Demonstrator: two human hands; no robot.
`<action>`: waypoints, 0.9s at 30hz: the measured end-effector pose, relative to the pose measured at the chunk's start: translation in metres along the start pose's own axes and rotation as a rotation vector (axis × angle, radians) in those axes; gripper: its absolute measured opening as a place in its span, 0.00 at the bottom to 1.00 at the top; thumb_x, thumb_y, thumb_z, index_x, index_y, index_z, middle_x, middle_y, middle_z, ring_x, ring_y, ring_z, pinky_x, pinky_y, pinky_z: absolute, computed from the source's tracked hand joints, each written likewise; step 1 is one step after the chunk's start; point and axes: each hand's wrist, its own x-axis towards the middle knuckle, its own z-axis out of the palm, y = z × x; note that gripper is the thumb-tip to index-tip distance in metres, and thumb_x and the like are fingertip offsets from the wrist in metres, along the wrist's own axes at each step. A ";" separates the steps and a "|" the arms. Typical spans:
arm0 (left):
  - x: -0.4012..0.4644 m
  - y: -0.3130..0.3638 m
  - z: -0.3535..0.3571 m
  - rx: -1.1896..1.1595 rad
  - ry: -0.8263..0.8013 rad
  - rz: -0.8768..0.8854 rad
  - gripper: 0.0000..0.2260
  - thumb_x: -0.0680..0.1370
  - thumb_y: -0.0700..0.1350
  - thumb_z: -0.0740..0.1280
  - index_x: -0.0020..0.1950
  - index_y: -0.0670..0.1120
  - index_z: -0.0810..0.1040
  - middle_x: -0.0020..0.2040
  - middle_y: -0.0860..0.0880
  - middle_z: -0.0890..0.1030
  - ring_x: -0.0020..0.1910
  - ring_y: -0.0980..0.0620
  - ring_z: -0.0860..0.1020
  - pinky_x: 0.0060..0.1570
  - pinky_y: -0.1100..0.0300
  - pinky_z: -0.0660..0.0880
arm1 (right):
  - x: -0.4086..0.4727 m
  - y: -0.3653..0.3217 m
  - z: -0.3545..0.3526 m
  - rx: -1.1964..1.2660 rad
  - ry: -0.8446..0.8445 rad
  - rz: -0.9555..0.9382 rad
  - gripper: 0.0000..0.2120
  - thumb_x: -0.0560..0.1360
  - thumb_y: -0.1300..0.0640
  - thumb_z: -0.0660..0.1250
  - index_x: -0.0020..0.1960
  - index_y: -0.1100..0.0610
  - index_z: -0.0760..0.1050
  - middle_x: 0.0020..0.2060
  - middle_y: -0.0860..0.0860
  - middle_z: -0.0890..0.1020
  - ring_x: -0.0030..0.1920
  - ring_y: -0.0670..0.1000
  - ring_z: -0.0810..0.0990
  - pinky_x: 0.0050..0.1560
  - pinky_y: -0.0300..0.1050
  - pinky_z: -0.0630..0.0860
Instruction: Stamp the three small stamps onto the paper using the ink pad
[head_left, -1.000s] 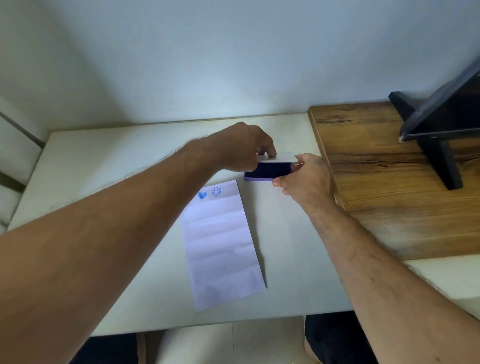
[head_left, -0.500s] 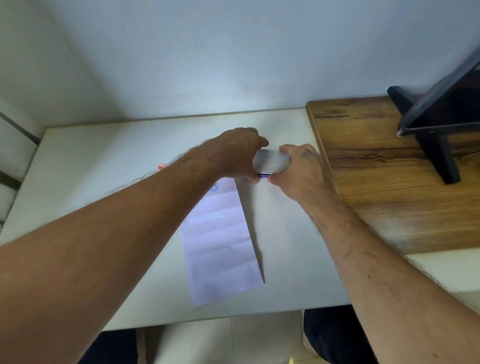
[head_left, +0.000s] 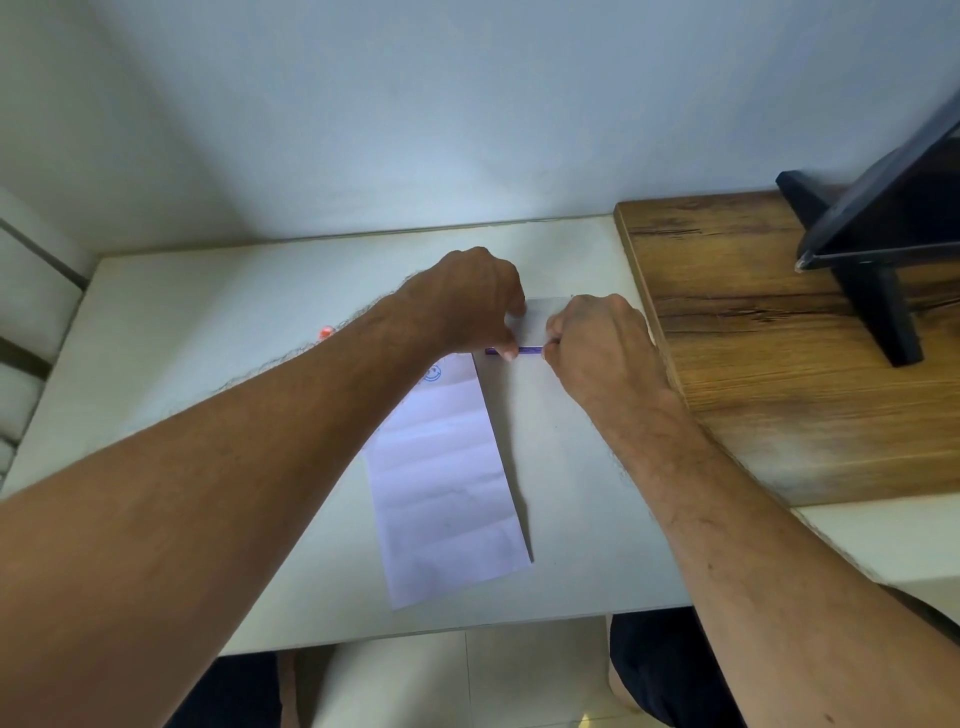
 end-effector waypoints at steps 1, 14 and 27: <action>-0.001 0.001 0.001 0.003 0.003 -0.001 0.23 0.67 0.54 0.77 0.61 0.55 0.81 0.46 0.52 0.70 0.46 0.50 0.70 0.42 0.57 0.70 | 0.000 0.000 0.000 0.004 -0.002 0.003 0.08 0.76 0.59 0.66 0.53 0.58 0.82 0.47 0.56 0.84 0.43 0.55 0.79 0.38 0.38 0.66; -0.017 0.014 0.015 -0.045 0.066 -0.140 0.14 0.73 0.51 0.71 0.58 0.54 0.82 0.54 0.46 0.81 0.53 0.43 0.80 0.50 0.56 0.76 | -0.005 -0.001 0.003 0.138 0.073 0.094 0.12 0.71 0.47 0.75 0.47 0.56 0.83 0.41 0.55 0.85 0.38 0.54 0.77 0.37 0.38 0.67; -0.107 -0.037 -0.037 -0.102 0.553 -0.151 0.15 0.81 0.48 0.63 0.67 0.47 0.77 0.68 0.48 0.77 0.70 0.49 0.71 0.65 0.54 0.70 | -0.033 -0.031 -0.050 0.385 0.112 0.042 0.25 0.75 0.47 0.69 0.70 0.55 0.72 0.71 0.54 0.72 0.73 0.53 0.66 0.70 0.44 0.62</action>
